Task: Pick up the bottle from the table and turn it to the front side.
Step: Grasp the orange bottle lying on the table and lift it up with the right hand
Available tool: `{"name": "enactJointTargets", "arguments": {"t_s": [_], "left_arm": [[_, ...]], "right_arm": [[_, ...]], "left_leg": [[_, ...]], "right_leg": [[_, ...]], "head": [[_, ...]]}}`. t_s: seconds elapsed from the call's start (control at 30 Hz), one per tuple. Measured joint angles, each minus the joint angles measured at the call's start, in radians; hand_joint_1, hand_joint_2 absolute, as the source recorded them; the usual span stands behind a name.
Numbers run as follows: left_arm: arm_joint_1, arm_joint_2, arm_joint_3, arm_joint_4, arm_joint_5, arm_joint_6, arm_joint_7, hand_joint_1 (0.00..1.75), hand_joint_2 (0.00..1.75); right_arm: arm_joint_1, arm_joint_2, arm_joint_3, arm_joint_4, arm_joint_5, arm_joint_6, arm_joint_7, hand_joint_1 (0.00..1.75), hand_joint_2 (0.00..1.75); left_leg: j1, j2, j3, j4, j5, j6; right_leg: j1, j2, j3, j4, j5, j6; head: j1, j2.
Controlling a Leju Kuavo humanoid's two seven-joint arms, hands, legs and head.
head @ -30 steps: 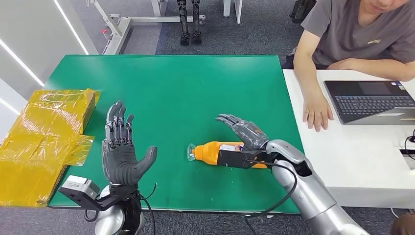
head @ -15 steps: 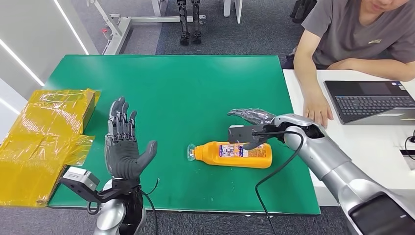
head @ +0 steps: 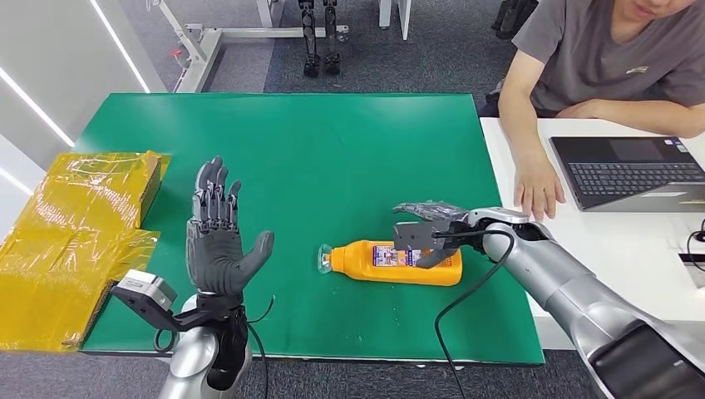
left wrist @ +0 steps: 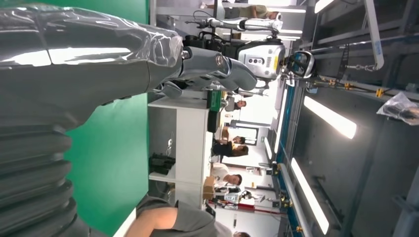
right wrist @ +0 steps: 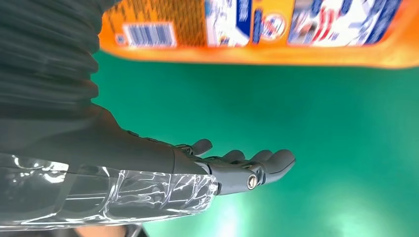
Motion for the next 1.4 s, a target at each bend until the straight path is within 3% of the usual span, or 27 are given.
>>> {"name": "enactJointTargets", "arguments": {"t_s": [0.33, 0.6, 1.4], "left_arm": [[-0.012, 0.000, 0.000, 0.016, 0.005, 0.018, 0.000, 0.00, 1.75], [-0.012, 0.001, 0.000, 0.016, 0.006, 0.028, 0.000, 0.00, 1.75], [-0.028, 0.005, 0.000, 0.016, 0.032, 0.081, 0.000, 0.00, 1.75]], "right_arm": [[0.021, -0.013, 0.034, -0.025, -0.082, 0.115, -0.071, 0.00, 1.75], [0.016, -0.027, 0.068, -0.053, -0.104, 0.142, -0.076, 0.00, 1.75], [-0.061, 0.011, 0.231, 0.008, 0.051, 0.058, 0.000, 0.00, 1.75]], "left_leg": [[0.000, 0.000, 0.000, 0.000, 0.000, 0.000], [0.000, 0.000, 0.000, 0.000, 0.000, 0.000], [0.000, 0.000, 0.000, 0.000, 0.000, 0.000]], "right_leg": [[0.000, 0.000, 0.000, 0.000, 0.000, 0.000], [0.000, 0.000, 0.000, 0.000, 0.000, 0.000], [0.000, 0.000, 0.000, 0.000, 0.000, 0.000]], "head": [[0.000, 0.000], [0.000, 0.000], [0.000, 0.000]]}}
